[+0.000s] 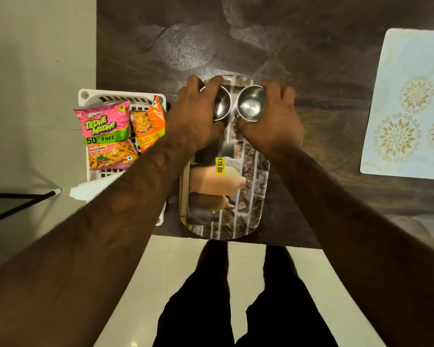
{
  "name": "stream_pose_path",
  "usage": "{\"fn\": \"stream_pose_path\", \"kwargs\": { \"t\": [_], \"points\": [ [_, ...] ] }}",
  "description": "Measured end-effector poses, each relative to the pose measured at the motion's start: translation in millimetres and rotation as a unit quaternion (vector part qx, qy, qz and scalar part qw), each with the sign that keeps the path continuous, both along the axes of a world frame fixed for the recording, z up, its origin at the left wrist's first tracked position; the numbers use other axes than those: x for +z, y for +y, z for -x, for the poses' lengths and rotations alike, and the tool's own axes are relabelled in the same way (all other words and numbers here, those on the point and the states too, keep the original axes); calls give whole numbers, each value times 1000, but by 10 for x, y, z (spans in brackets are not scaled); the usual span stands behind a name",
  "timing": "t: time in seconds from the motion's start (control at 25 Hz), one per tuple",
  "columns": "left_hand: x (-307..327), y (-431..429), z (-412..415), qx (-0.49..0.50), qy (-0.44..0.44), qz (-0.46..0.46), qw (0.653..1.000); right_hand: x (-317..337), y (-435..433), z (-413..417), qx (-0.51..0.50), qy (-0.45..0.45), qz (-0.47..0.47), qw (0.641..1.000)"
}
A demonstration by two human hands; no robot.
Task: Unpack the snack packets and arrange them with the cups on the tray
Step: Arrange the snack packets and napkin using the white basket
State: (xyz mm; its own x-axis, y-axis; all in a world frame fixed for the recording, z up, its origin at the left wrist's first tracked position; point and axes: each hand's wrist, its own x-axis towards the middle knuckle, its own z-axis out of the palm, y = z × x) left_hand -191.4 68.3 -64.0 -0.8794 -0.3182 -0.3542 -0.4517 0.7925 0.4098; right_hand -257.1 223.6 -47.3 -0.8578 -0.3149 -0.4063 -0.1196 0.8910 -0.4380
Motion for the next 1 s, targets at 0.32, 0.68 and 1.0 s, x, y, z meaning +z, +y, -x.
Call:
{"fn": "stream_pose_path", "kwargs": {
  "t": [0.32,0.68,1.0],
  "points": [
    [61,19,-5,-2,-22,-11,1000,35,-16,-34,-4,-10,-7,1000],
    [386,-319,-756,129,116,-17,985,428,141,-537,6,103,116,988],
    [225,-487,-1274,247,39,-141,958,17,-806,-1159,0,-198,118,973]
  ]
}}
